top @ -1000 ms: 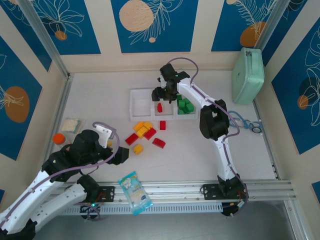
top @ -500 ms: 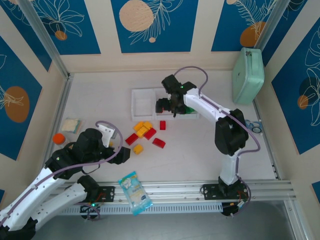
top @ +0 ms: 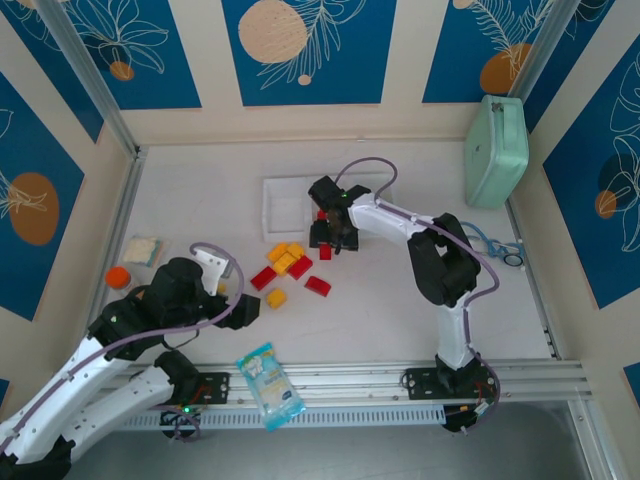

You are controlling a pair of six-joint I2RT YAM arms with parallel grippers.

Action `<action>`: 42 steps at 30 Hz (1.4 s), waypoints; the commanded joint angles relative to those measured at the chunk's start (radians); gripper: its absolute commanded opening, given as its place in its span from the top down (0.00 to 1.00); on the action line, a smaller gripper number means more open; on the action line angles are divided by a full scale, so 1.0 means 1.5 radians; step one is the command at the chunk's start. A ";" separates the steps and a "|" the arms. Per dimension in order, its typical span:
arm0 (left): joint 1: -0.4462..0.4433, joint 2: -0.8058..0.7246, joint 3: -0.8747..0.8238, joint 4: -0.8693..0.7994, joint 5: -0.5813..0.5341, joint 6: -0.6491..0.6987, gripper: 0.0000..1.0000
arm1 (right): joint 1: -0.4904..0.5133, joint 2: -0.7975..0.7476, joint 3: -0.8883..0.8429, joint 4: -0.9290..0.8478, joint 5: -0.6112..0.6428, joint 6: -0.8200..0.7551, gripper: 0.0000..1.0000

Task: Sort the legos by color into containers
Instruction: Pick up the lego from the center of the table, then place the lego in the container.

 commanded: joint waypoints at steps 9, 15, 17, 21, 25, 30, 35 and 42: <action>-0.001 0.005 -0.004 0.007 0.011 0.008 0.01 | 0.002 0.071 0.062 -0.015 0.006 -0.028 0.43; -0.001 0.004 -0.004 0.007 0.011 0.007 0.01 | 0.008 0.083 0.065 -0.018 0.018 -0.043 0.54; -0.001 0.004 -0.004 0.008 0.012 0.007 0.01 | 0.009 0.087 0.067 -0.022 0.014 -0.046 0.55; -0.001 0.007 -0.004 0.009 0.013 0.007 0.01 | 0.013 0.077 0.060 -0.032 0.008 -0.052 0.66; -0.001 0.006 -0.004 0.008 0.013 0.007 0.01 | 0.023 0.038 0.059 -0.050 0.001 -0.068 0.73; 0.000 0.005 -0.004 0.007 0.010 0.007 0.01 | 0.042 -0.025 0.085 -0.068 -0.010 -0.089 0.75; -0.001 0.002 -0.003 0.007 0.011 0.008 0.01 | 0.032 -0.044 0.148 -0.085 0.010 -0.119 0.75; 0.000 -0.005 -0.003 0.006 0.003 0.009 0.01 | -0.024 0.044 0.299 -0.122 0.013 -0.188 0.76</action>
